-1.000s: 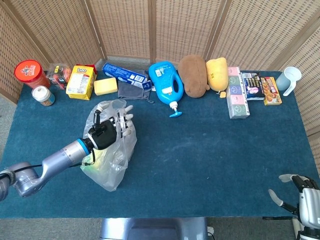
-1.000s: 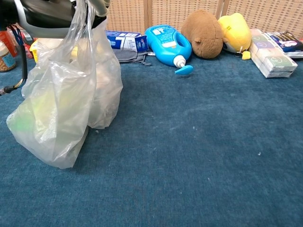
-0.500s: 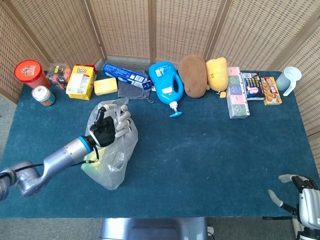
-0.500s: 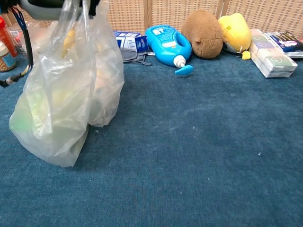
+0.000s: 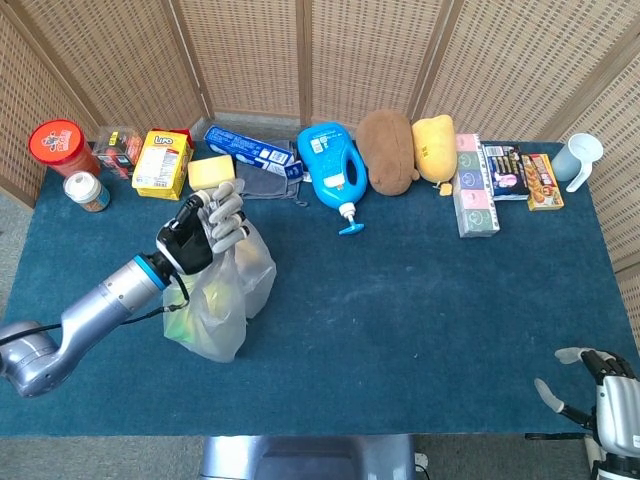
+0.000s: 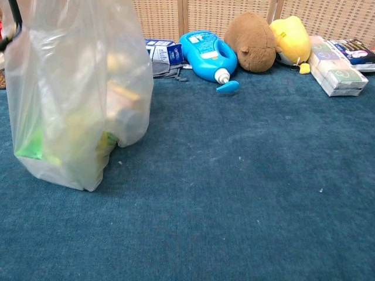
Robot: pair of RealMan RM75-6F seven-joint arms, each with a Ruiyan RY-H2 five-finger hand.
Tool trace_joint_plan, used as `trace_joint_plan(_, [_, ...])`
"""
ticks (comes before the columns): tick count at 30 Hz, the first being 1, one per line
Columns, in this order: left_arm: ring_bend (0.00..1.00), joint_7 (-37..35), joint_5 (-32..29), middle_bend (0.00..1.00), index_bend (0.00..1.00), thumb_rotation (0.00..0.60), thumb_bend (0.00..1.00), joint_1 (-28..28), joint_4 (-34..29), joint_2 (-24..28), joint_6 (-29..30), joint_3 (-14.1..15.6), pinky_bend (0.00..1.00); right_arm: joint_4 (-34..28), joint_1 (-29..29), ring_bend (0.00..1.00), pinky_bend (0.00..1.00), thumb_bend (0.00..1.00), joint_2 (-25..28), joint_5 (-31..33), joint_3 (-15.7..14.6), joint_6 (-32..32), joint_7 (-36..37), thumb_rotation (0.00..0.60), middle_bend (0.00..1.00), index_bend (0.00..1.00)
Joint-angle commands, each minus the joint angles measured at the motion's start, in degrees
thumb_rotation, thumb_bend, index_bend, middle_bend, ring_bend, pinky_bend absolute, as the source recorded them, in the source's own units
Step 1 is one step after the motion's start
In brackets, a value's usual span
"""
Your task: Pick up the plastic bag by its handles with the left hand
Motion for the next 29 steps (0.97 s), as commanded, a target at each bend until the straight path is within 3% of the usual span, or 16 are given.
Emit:
trace_joint_plan(1, [0.83,1.5,-1.2,0.78,0.66,0.416,0.75,0.0,-1.8,1.9,-0.9,-2.2,0.89,0.2,0.1,0.4,0.28,0.25,-0.2,-0.1,0.0,0.0,0.2,0.177,0.48,0.43])
trace_joint_plan(14, [0.83,4.7,-6.8,0.78,0.66,0.423,0.76,-1.1,-6.3,8.2,-6.1,-11.8,0.89,0.6,-0.2,0.4,0.28,0.24,-0.5,-0.6,0.1,0.9,1.3,0.175,0.48,0.43])
trace_joint_plan(29, [0.83,10.9,-15.0,0.78,0.66,0.431,0.75,-3.5,-5.2,7.7,-13.4,-20.2,0.89,1.1,-0.3,0.4,0.29,0.24,-0.4,0.1,0.3,0.8,2.0,0.176,0.48,0.43])
